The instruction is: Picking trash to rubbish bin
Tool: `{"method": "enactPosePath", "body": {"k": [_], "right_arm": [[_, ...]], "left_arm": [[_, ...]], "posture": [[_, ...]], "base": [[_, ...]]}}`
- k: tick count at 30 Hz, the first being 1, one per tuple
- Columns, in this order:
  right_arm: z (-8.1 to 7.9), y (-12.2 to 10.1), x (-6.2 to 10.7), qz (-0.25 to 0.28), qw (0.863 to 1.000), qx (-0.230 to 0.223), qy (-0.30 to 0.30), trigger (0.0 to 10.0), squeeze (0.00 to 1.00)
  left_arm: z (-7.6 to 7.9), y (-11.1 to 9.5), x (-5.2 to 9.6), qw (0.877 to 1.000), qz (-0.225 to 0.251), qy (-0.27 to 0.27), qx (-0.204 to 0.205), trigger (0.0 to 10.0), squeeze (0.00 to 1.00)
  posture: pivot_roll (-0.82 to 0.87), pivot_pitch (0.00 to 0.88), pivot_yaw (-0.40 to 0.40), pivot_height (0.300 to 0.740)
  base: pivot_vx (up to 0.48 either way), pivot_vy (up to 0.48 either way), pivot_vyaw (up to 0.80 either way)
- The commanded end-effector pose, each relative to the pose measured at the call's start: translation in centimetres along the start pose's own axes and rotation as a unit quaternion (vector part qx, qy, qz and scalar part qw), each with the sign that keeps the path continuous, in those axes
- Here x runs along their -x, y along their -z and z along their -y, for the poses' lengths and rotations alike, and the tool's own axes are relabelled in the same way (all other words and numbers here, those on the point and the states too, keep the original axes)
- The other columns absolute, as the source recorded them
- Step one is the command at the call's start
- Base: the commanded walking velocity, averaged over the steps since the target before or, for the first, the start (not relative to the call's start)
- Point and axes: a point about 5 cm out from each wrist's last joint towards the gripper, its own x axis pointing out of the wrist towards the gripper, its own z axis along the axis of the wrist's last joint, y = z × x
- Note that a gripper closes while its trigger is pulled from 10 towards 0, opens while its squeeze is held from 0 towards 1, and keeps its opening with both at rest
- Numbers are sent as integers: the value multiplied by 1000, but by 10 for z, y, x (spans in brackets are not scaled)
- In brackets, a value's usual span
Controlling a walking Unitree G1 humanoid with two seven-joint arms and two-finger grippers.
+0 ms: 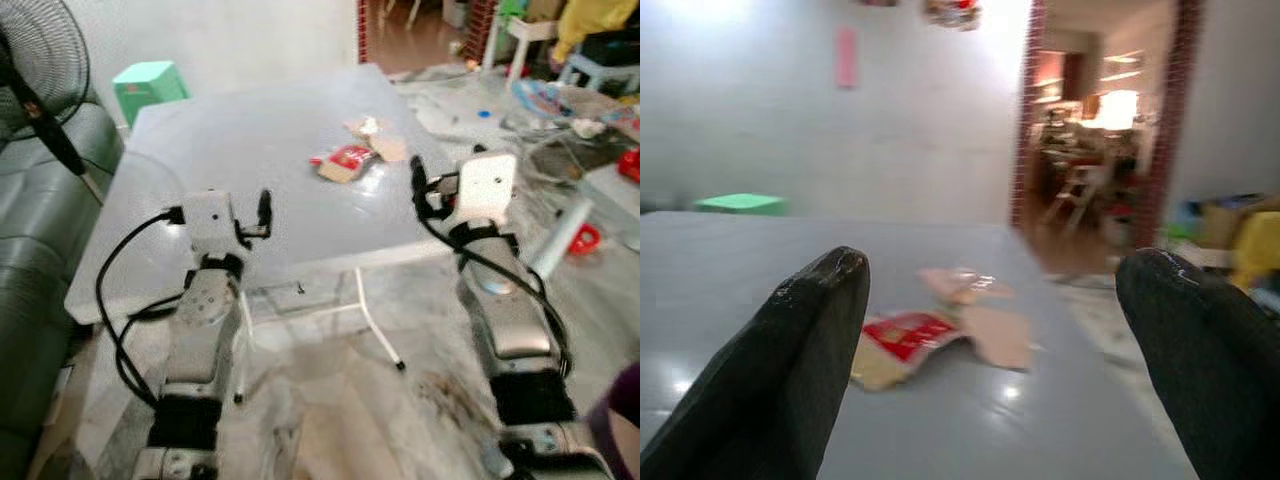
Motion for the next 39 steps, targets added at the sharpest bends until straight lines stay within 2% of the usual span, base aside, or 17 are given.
{"method": "enactPosePath", "body": {"k": [1, 6, 11, 16, 25, 36, 39], "right_arm": [[8, -2, 1, 3, 1000, 6, 8, 10000, 0], [9, -1, 3, -2, 1000, 10, 7, 10000, 0], [13, -1, 2, -8, 1000, 24, 2, 10000, 0], [12, -3, -1, -9, 999, 30, -9, 10000, 0], [6, -4, -7, -2, 999, 29, -21, 10000, 0], [13, 5, -10, -28, 999, 21, 7, 10000, 0], [16, 7, -11, -32, 999, 3, 22, 10000, 0]], "left_arm": [[5, 0, 0, 1000, 1, 5, 1, 10000, 0], [5, 1, 0, 1000, 5, -3, 6, 10000, 0], [7, -1, -3, 1000, 12, -4, -4, 10000, 0], [6, -2, -6, 1000, 20, -12, -7, 10000, 0], [5, 6, -2, 999, 9, -32, -1, 10000, 0], [-2, 7, -5, 999, 6, -37, -9, 10000, 0], [-3, 6, -5, 999, 7, -39, -11, 10000, 0]], "posture": [[-71, 33, 79, 740], [-77, 33, 66, 740], [-71, 18, -7, 740], [-78, 5, -35, 740], [-86, 0, 1, 740], [-78, 0, 37, 740], [-73, 0, 52, 740]], "base": [[435, 0, 0], [156, 0, 0], [0, 0, 0], [0, 0, 0], [0, 0, 0], [0, 0, 0], [0, 0, 0]]}}
